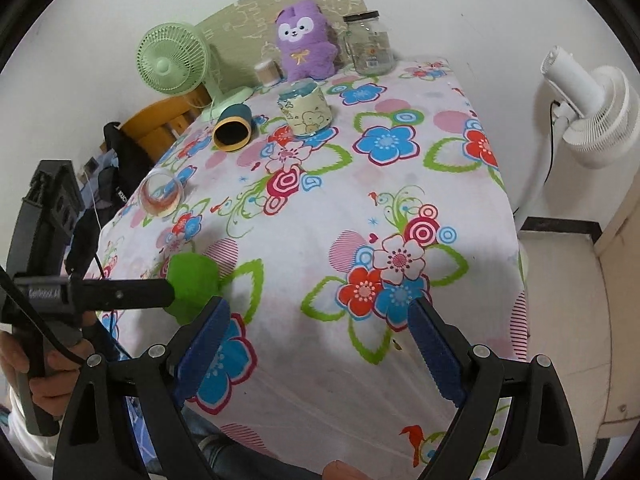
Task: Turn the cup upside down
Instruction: 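Grasp the green cup with the left tool while the right tool releases it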
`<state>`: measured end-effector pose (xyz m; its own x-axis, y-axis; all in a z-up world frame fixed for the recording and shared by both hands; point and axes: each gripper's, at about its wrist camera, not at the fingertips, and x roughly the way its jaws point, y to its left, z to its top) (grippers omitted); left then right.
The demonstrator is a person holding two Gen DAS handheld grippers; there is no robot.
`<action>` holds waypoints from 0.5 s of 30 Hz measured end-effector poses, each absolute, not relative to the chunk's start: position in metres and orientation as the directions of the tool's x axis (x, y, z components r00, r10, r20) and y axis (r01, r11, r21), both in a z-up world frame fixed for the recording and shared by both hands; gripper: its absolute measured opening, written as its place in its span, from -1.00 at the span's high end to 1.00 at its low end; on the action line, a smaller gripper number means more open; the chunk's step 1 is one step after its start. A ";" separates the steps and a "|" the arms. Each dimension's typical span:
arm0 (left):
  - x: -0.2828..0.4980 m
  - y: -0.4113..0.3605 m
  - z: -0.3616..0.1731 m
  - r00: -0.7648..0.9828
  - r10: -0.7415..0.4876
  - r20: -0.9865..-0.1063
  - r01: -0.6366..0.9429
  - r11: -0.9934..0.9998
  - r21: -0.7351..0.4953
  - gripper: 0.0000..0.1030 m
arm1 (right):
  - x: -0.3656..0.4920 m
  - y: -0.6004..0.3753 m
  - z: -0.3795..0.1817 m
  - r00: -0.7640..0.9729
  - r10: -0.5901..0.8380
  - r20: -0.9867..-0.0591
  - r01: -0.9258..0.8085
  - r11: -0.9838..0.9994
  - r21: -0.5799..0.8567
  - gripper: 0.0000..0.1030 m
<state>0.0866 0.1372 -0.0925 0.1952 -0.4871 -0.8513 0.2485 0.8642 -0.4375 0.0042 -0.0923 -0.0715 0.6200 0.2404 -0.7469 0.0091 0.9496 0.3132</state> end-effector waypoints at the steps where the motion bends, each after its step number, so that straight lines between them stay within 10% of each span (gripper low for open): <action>1: 0.088 0.135 -0.094 0.187 -0.486 -0.854 0.231 0.866 -0.443 -1.00 | 0.003 -0.094 -0.072 0.622 0.243 -0.744 0.009 0.948 0.318 -0.78; 15: 0.093 0.113 -0.113 0.119 -0.434 -0.893 0.150 0.897 -0.416 -0.87 | 0.001 -0.109 -0.085 0.622 0.273 -0.734 0.021 0.931 0.364 -0.78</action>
